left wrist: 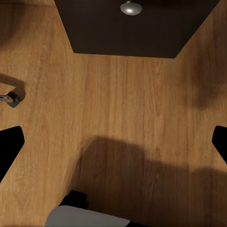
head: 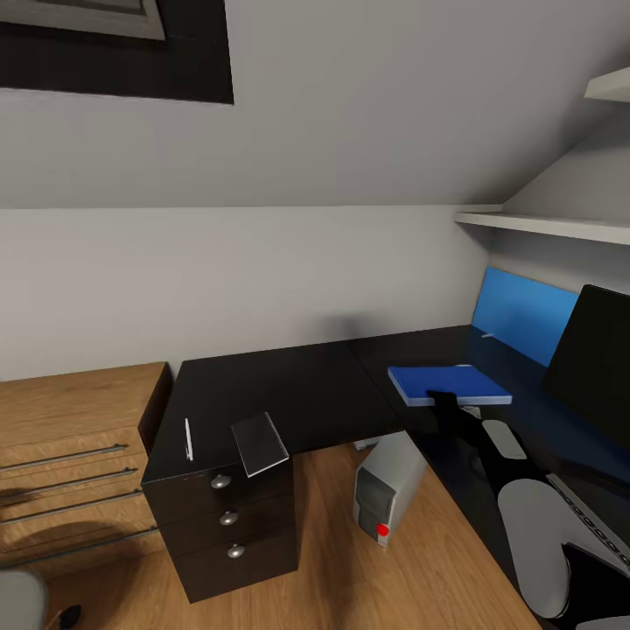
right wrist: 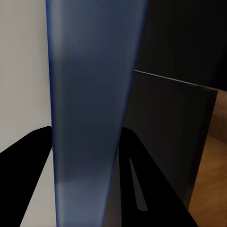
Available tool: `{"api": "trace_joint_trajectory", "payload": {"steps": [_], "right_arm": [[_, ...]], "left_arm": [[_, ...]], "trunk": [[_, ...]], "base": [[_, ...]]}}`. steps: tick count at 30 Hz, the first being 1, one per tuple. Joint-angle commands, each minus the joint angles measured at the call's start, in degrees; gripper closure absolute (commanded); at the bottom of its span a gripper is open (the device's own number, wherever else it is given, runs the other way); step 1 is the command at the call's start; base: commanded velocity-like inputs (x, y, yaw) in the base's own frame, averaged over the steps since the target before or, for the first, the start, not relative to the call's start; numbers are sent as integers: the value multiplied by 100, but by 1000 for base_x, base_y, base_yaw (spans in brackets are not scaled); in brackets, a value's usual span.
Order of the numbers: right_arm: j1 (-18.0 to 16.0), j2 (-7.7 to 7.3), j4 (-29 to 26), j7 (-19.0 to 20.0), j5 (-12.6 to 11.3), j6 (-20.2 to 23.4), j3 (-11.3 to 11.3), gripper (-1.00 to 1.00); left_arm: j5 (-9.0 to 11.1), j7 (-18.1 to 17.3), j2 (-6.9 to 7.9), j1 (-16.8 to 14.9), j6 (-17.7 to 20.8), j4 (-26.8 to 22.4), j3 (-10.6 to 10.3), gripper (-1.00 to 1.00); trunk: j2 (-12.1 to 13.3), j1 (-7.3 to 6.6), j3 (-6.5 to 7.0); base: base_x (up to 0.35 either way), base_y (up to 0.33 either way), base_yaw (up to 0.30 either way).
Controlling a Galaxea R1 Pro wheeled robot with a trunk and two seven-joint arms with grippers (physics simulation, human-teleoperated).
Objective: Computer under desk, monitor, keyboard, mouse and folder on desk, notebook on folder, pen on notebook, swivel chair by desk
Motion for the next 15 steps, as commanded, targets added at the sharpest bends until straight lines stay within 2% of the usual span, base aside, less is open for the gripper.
{"api": "trace_joint_trajectory", "payload": {"steps": [1,9,15], "right_arm": [[-3,3,-11,-54,-54,28,-16,100],[-5,-2,-14,-128,-25,19,29,100],[-7,-14,-14,-454,227,19,30,100]], "left_arm": [[37,44,6,-1,17,-13,-16,-100],[37,47,6,-1,17,-13,-17,-100],[37,52,6,-1,17,-13,-17,-100]], "trunk": [[-4,1,-5],[-4,1,-5],[-4,1,-5]], "base": [[-1,0,0],[0,0,0],[0,0,0]]}}
